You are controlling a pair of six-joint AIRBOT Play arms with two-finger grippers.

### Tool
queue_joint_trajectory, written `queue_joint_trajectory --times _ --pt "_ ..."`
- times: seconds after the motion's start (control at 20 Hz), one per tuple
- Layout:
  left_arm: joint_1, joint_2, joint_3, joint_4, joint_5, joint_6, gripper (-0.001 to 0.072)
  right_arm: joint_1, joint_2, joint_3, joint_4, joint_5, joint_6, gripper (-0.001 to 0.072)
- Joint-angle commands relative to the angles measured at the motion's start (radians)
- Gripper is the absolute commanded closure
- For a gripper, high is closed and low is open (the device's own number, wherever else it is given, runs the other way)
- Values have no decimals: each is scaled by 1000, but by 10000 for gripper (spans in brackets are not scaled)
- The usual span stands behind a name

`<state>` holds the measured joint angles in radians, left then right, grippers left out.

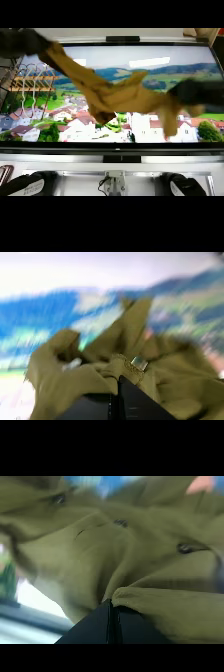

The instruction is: Fold the shirts.

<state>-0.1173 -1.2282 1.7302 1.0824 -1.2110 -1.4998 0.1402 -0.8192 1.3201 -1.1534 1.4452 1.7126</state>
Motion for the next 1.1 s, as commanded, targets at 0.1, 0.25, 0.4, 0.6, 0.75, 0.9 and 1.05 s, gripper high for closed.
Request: queue_joint_trajectory --times 0.1,0.25,0.4,0.6,0.75,0.9,1.05 --pt "36 11 -456 183 -60 -12 658 391 51 -663 80 -405 171 73" --pt "111 11 -576 182 -24 -11 658 317 -28 -548 74 -424 106 73" --pt "139 11 -617 182 3 6 658 122 -196 -268 58 -512 4 74" --pt "120 9 -634 148 34 8 658 30 -722 251 141 -385 -135 74" --pt "93 10 -634 148 33 8 658 63 -1140 629 226 -142 -103 42" --pt "76 10 -634 148 33 8 658 114 -1363 766 245 -35 -27 40" --pt "72 10 -634 144 35 9 658 118 -1383 754 229 -15 -50 39"
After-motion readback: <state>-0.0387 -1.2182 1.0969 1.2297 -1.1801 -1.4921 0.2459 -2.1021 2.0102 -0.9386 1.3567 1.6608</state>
